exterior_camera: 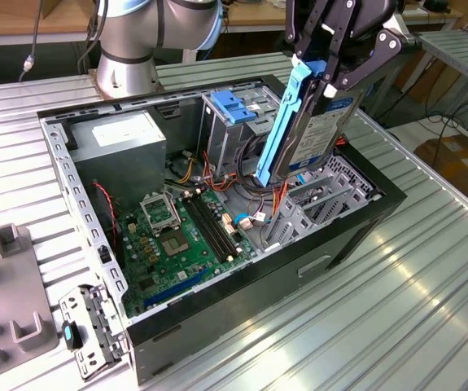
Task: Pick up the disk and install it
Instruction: 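Insert the disk into the insertion slot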
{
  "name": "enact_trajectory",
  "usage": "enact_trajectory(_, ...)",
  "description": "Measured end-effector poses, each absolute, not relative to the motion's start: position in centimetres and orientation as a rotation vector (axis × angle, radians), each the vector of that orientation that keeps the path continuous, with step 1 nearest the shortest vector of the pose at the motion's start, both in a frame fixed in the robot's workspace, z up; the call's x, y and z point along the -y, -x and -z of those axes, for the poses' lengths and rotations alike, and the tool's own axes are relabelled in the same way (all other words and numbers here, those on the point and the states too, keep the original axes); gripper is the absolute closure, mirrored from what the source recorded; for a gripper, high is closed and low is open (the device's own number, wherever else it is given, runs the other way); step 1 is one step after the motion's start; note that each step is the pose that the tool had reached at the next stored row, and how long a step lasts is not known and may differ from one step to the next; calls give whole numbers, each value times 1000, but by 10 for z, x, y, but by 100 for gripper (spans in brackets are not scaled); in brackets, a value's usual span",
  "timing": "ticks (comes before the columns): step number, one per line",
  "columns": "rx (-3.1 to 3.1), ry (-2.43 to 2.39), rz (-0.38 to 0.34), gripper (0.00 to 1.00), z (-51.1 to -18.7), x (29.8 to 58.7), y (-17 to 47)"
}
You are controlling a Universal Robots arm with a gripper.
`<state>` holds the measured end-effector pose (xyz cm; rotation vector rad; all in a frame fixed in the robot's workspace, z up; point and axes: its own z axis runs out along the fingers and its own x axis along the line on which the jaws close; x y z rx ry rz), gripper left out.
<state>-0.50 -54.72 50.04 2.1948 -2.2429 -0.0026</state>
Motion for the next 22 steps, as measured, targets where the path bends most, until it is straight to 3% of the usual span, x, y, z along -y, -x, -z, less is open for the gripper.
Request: enact_trajectory(22, 2243, -2195, 3, 63, -499, 549, -5)
